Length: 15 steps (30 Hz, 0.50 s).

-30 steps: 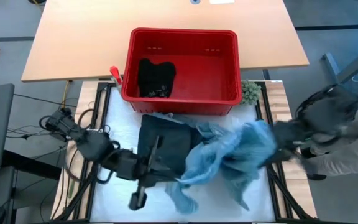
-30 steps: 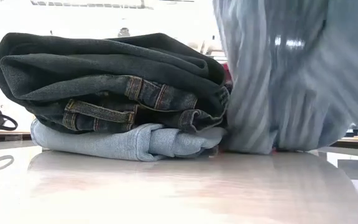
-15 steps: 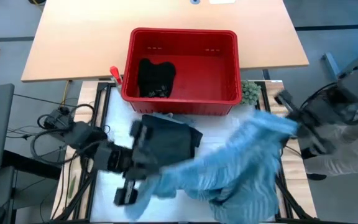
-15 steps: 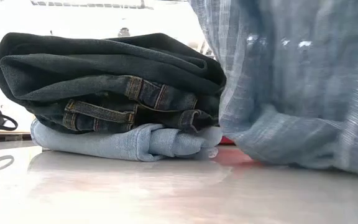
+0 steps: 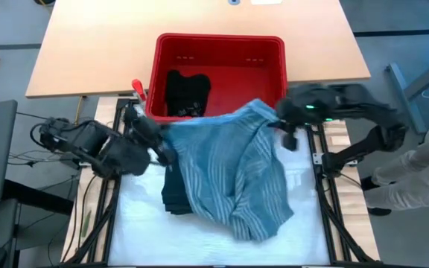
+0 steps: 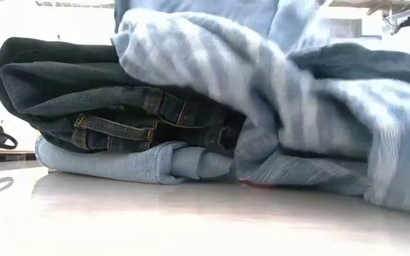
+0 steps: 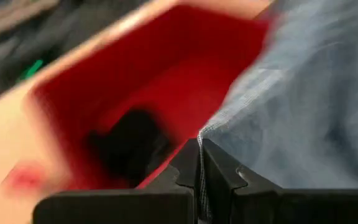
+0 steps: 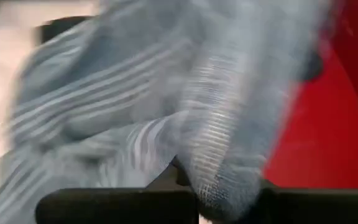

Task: Fold Laundry from Bin
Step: Fold the blue and white patterned shirt

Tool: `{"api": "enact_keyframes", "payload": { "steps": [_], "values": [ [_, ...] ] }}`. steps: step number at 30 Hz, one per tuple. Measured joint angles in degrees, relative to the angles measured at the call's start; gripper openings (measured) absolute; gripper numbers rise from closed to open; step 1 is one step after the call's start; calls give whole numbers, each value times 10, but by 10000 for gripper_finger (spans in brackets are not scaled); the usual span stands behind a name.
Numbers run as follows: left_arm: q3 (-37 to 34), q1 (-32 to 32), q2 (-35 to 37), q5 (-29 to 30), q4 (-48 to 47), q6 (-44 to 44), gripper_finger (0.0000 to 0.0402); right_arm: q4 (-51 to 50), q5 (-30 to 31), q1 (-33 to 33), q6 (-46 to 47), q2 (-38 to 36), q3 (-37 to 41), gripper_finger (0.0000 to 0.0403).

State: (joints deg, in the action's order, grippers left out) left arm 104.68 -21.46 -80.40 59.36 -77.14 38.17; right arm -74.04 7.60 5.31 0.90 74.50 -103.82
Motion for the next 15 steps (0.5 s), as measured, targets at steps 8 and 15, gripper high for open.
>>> {"api": "enact_keyframes", "payload": {
  "steps": [8,15],
  "values": [
    [-70,38,-4,-25,-80,99,0,151,-12,105,-12,54,96,33],
    [-148,103,-4,-82,-67,110,0,154,-8,161,-8,123,96,50]
  ]
}}
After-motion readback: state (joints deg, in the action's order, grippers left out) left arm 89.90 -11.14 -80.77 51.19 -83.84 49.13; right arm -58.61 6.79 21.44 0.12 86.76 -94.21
